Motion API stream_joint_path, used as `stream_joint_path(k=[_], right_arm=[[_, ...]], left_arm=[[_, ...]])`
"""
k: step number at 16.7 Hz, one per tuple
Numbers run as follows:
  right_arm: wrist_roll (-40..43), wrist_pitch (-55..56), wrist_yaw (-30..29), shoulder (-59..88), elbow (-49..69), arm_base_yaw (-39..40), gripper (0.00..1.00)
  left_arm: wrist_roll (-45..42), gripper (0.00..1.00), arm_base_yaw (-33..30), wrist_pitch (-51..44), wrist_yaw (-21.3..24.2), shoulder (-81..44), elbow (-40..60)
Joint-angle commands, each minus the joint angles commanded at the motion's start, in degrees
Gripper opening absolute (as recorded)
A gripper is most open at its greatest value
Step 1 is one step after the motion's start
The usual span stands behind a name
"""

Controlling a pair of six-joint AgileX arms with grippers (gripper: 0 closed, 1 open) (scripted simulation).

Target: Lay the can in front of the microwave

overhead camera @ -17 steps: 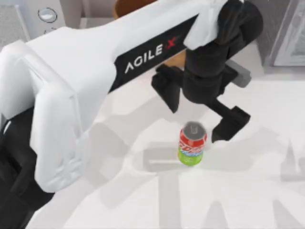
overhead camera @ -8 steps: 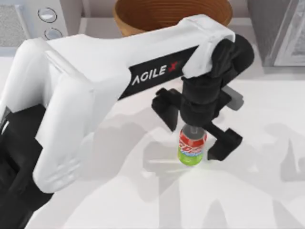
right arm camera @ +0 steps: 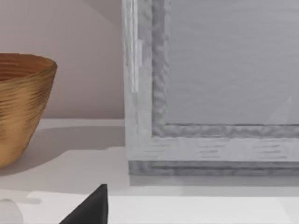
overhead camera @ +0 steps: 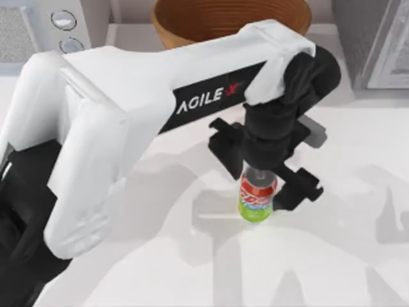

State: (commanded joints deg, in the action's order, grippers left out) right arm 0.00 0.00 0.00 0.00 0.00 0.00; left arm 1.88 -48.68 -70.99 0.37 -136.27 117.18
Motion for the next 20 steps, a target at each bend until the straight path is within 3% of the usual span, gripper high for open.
stream_joint_path(k=[8,20], right_arm=[[0.0,0.0,0.0,0.0,0.0,0.0,1.0],[0.0,0.0,0.0,0.0,0.0,0.0,1.0]], left_arm=[[0.0,0.02,0.0,0.0,0.0,0.0,0.0],[0.0,0.0,0.0,-2.4,0.0,0.0,2.3]])
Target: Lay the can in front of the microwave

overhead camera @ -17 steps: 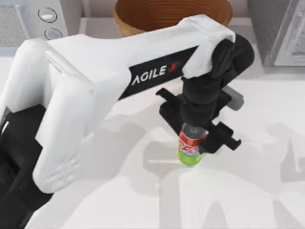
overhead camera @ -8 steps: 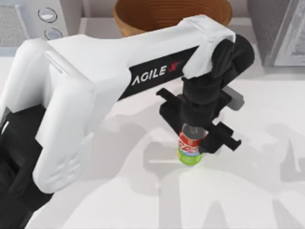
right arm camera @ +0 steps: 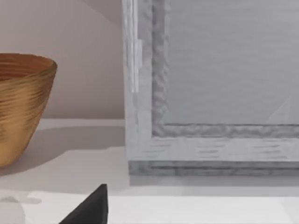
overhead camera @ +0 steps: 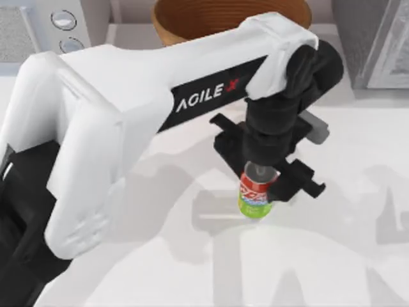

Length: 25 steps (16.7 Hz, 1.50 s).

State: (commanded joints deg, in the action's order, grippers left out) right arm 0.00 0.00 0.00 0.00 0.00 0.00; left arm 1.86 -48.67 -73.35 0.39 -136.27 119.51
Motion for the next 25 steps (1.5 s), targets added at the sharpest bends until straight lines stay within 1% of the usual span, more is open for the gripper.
stream_joint_path(k=[4,9,12,15,19,21,23,25], right_arm=[[0.0,0.0,0.0,0.0,0.0,0.0,1.0],[0.0,0.0,0.0,0.0,0.0,0.0,1.0],[0.0,0.0,0.0,0.0,0.0,0.0,1.0],[0.0,0.0,0.0,0.0,0.0,0.0,1.0],[0.0,0.0,0.0,0.0,0.0,0.0,1.0],[0.0,0.0,0.0,0.0,0.0,0.0,1.0],[0.0,0.0,0.0,0.0,0.0,0.0,1.0],[0.0,0.0,0.0,0.0,0.0,0.0,1.0]], left_arm=[[0.0,0.0,0.0,-6.3,0.0,0.2,6.1],[-0.1,0.0,0.2,-6.4,0.0,0.1,6.2],[-0.3,0.0,3.8,-5.9,0.0,1.1,4.6],[-0.7,0.0,12.6,-4.6,-0.1,3.8,0.7],[-1.3,0.0,30.4,-2.3,-0.1,8.3,-6.0],[-1.7,0.0,38.2,-1.3,-0.2,10.4,-9.2],[-1.9,0.0,43.6,-0.4,-0.2,12.3,-12.0],[-2.1,0.0,46.7,0.3,-0.2,13.6,-13.8]])
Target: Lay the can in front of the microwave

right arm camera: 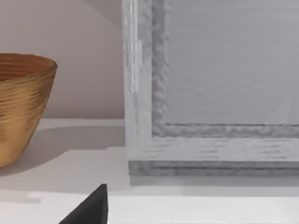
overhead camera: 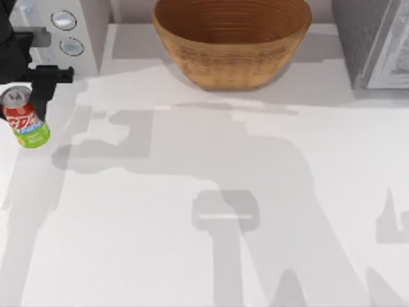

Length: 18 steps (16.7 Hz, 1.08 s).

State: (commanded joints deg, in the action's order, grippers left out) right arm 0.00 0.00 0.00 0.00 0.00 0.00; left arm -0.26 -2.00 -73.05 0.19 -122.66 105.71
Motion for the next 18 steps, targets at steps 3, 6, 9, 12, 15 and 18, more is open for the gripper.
stream_joint_path(k=[3,6,9,12,15,18], right_arm=[[0.0,0.0,0.0,0.0,0.0,0.0,1.0],[0.0,0.0,0.0,0.0,0.0,0.0,1.0],[0.0,0.0,0.0,0.0,0.0,0.0,1.0],[0.0,0.0,0.0,0.0,0.0,0.0,1.0],[0.0,0.0,0.0,0.0,0.0,0.0,1.0],[0.0,0.0,0.0,0.0,0.0,0.0,1.0]], left_arm=[[0.0,0.0,0.7,0.1,0.0,0.3,-0.4],[-0.2,0.0,0.5,0.2,-0.1,0.0,-0.4],[-0.1,0.0,0.7,1.6,0.0,0.1,-1.8],[-0.1,0.0,0.7,1.9,0.0,0.1,-2.0],[-0.1,0.15,0.7,1.9,0.0,0.1,-2.0],[-0.1,0.38,0.7,1.9,0.0,0.1,-2.0]])
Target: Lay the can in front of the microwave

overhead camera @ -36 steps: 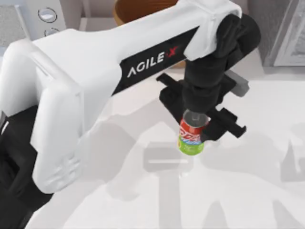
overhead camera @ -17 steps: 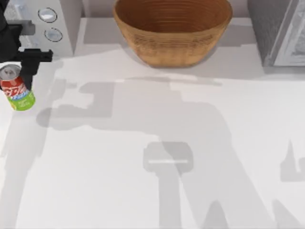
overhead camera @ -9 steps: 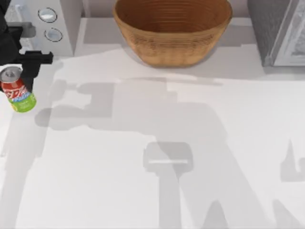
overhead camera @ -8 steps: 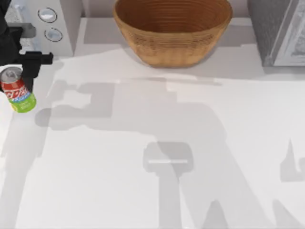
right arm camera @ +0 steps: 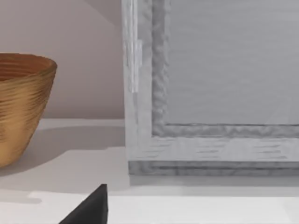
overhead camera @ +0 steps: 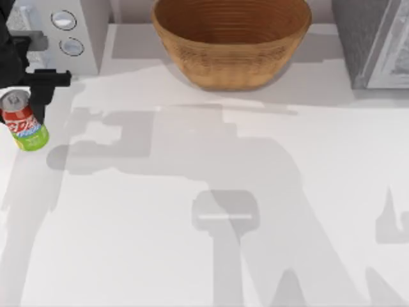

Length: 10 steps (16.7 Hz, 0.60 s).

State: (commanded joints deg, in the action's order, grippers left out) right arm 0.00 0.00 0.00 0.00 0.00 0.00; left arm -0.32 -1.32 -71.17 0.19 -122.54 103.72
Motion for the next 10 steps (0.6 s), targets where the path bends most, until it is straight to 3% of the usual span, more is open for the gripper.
stream_joint_path(k=[8,10], right_arm=[[0.0,0.0,0.0,0.0,0.0,0.0,1.0],[0.0,0.0,0.0,0.0,0.0,0.0,1.0]], left_arm=[[0.0,0.98,0.0,0.0,0.0,0.0,0.0],[0.0,1.0,0.0,0.0,0.0,0.0,0.0]])
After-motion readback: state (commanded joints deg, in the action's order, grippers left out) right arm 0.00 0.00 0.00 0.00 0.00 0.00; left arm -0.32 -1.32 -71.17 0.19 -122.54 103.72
